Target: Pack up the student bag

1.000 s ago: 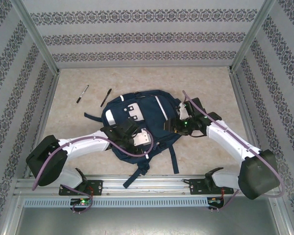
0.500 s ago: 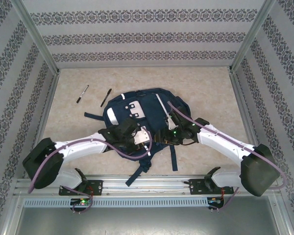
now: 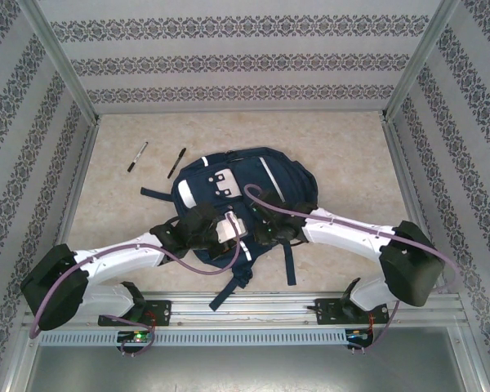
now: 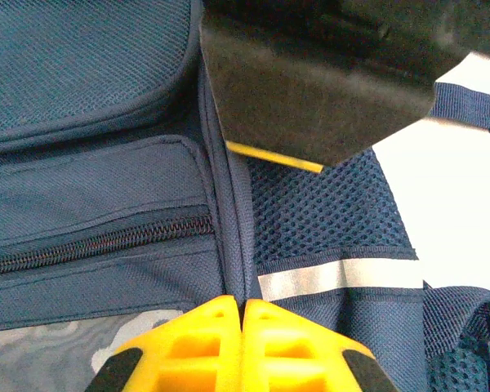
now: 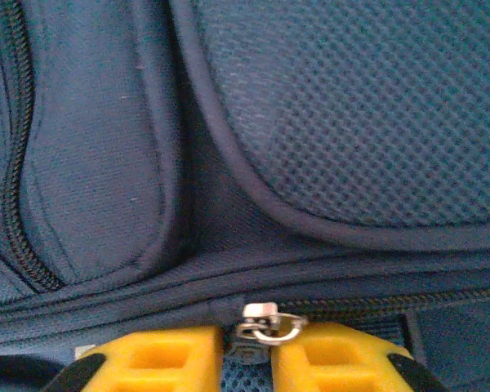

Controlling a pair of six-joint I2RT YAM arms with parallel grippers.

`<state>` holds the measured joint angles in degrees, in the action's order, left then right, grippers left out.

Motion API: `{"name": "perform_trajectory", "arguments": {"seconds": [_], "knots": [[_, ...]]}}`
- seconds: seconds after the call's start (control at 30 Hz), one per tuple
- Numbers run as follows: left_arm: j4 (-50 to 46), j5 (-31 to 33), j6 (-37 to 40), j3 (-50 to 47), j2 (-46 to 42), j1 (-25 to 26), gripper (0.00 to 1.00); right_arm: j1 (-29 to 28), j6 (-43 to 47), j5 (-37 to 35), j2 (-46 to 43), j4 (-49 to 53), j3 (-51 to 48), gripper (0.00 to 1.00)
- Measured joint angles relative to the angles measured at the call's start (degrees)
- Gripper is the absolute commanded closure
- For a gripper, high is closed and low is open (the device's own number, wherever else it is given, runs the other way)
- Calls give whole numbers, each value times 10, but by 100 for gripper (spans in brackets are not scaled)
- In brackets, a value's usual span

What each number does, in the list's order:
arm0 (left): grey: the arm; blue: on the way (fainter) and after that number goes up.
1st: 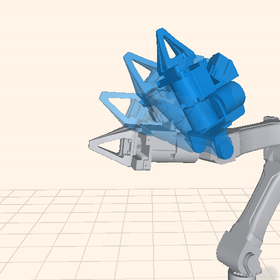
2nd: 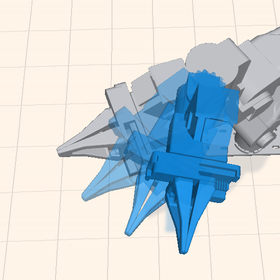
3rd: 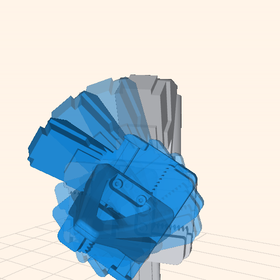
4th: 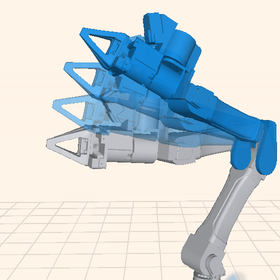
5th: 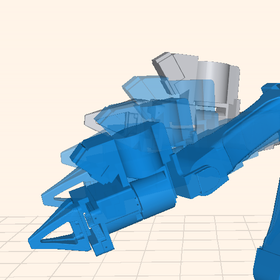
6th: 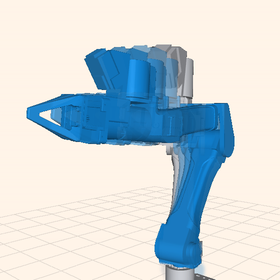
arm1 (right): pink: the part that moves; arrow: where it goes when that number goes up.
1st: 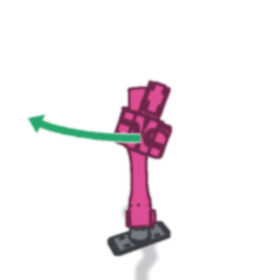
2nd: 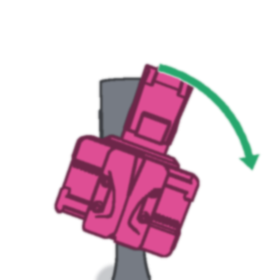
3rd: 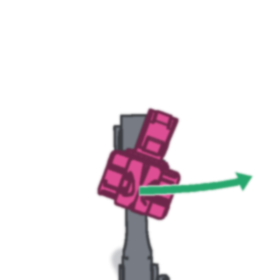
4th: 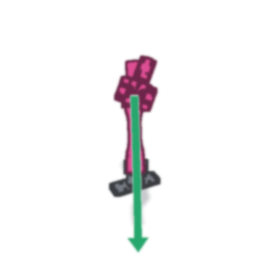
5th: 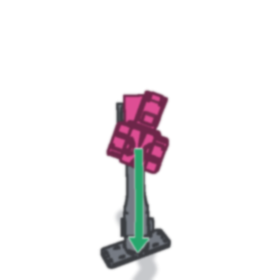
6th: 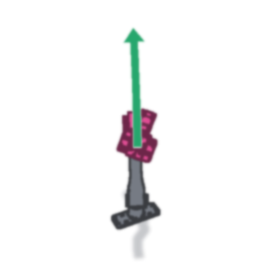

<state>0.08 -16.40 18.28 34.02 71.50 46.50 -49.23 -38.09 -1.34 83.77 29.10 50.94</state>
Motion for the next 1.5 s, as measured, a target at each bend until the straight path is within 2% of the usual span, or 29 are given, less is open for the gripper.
{"name": "perform_trajectory", "arguments": {"seconds": [0.17, 0.27, 0.4, 0.63, 0.7, 0.8, 0.83, 0.87, 0.9, 0.93, 0.97, 1.0, 1.1, 1.2, 1.33, 1.5], "knots": [[3, 7, 2, -3, -18, -1, 100, -9, 2, -36, 1, 15, 10, 97], [-13, 10, 4, 4, -23, -13, 100, 18, 1, -20, -14, 30, 10, 100], [-48, 14, 8, 28, -22, -39, 100, 120, 14, 69, -36, 32, -3, 100], [-59, 32, 19, 18, -41, -44, 100, 289, 75, 246, -39, 42, -33, 100], [-64, 19, 31, 8, -58, -52, 100, 323, 94, 296, -39, 49, -36, 100], [-81, 8, 52, 0, -68, -60, 100, 344, 115, 362, -39, 59, -37, 100], [-89, 9, 56, 0, -67, -61, 97, 345, 116, 379, -39, 59, -38, 100], [-98, 11, 59, 0, -67, -62, 82, 345, 115, 401, -39, 58, -40, 100], [-103, 12, 64, 0, -67, -63, 53, 345, 114, 421, -39, 56, -43, 100], [-107, 11, 67, 0, -67, -64, 30, 344, 111, 435, -39, 53, -46, 100], [-110, 5, 68, 1, -67, -65, 19, 341, 107, 449, -39, 53, -47, 100], [-111, -5, 68, 3, -67, -66, 14, 336, 101, 462, -40, 51, -47, 100], [-113, -54, 67, 30, -61, -68, 11, 316, 87, 491, -49, 48, -47, 100], [-113, -87, 67, 92, -18, -64, 10, 295, 67, 520, -59, 44, -44, 100], [-98, -95, 71, 168, 58, -43, 12, 279, 45, 546, -65, 40, -33, 100], [-82, -96, 86, 186, 127, -19, 13, 276, 18, 566, -72, 27, -31, 100]]}}
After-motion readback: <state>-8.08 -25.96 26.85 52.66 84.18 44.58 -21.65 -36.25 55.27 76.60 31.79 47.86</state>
